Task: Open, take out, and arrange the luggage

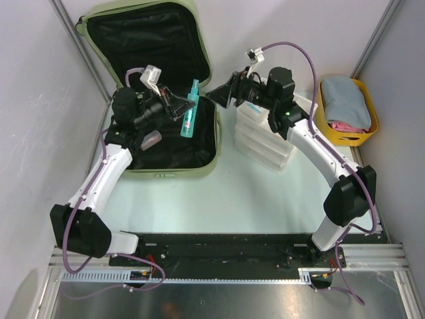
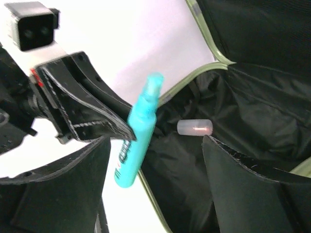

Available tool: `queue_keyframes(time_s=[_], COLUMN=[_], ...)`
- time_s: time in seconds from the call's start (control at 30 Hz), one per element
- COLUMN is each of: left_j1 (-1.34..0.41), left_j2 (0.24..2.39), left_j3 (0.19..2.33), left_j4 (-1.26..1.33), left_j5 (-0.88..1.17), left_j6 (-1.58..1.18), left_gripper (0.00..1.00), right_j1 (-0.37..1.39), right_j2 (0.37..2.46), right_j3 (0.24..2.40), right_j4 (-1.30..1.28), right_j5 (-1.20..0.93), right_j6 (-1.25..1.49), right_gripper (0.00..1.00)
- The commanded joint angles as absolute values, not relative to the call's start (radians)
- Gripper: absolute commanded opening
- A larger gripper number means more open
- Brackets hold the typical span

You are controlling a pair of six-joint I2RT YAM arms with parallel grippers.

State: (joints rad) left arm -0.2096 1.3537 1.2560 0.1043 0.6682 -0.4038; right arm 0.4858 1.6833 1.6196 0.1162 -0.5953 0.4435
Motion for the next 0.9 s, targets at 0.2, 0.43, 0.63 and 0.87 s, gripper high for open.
queue_keyframes(time_s=[0.2, 0.43, 0.63, 0.87], left_j1=[-0.225, -0.229, -0.235, -0.239], left_j2=[1.253, 1.249, 1.249, 1.253], left_j3=[1.212, 1.209, 1.203, 1.198], left_j4=[0.216, 0.239, 0.25, 0.259], left_j5=[0.73, 0.761, 0.776, 0.776], left_j6=[-0.433, -0.46, -0.468, -0.472], left_gripper=[0.0, 0.0, 0.0, 0.0], right_j1=[0.56, 0.583, 0.588, 0.603], right_j2=[1.723, 1.763, 1.778, 1.795], right_j3=[1.669, 1.697, 1.7, 1.713], right_j4=[0.288, 0.304, 0.328, 0.341], right_j5=[-0.6, -0.643, -0.644, -0.653], right_j6=[0.563, 0.587, 0.62, 0.644], right_gripper=[0.85, 0.81, 0.68, 0.57])
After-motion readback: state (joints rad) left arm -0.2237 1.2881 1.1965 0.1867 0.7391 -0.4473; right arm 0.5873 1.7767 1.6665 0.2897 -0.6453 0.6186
